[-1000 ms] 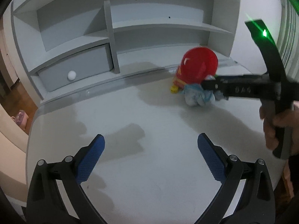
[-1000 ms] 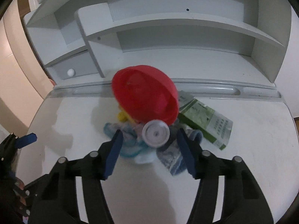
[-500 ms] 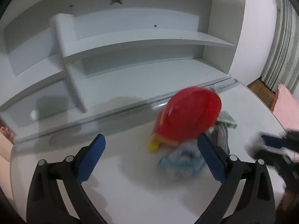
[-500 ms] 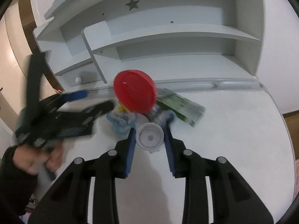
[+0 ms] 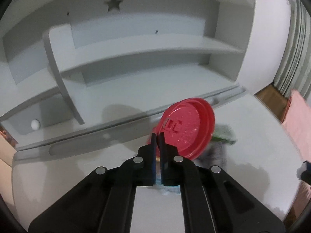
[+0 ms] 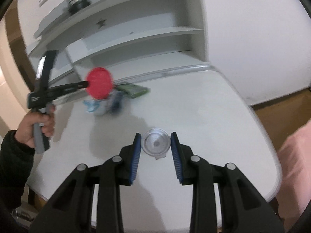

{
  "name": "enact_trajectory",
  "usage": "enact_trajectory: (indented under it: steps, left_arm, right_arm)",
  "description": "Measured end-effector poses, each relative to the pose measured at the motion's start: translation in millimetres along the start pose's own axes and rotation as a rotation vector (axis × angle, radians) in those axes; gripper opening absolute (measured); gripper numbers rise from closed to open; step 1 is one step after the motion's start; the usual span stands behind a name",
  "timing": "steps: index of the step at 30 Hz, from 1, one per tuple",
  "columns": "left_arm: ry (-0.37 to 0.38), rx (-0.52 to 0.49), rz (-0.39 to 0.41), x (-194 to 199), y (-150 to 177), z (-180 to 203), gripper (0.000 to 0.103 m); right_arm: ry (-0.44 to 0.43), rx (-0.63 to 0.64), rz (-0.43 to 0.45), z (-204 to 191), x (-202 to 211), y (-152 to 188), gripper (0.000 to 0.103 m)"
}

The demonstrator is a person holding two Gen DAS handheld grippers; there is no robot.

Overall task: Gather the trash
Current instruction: 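Grasp the red lid with the left tool while the right tool grasps the white cap, then carry the red lid and white cap to the bin and open both tools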

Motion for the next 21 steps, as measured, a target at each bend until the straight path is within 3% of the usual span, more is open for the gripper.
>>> enact_trajectory:
  steps: [2, 5, 10, 15, 21]
  left_arm:
    - [0.01, -0.007, 0.024, 13, -5, 17, 0.002]
    - [0.066, -0.062, 0.071, 37, -13, 74, 0.002]
    - [0.253, -0.206, 0.095, 71, -7, 194, 0.002]
    - [0.464, -0.389, 0.071, 96, 37, 347, 0.002]
    - [0.655, -0.52, -0.034, 112, 113, 483, 0.002]
  right_arm:
    - [0.035, -0.046, 0.022, 27, 19, 9, 0.031]
    - [0.104, -0.131, 0.057, 78, 56, 30, 0.031]
    - [0.227, -0.259, 0.098, 150, 113, 74, 0.031]
    - [0.357, -0.423, 0.111, 227, 165, 139, 0.031]
    - [0.509, -0.651, 0.097, 321, 206, 243, 0.031]
Point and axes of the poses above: each gripper's, at about its wrist camera, not at the fingertips, and x roughly against the way its jaws point, z to its right, y to its underside, the point moved 6 cm from there along -x, roughly the way its jaws point, and after that the axes turned 2 degrees about -y, right-handed, at the moved point
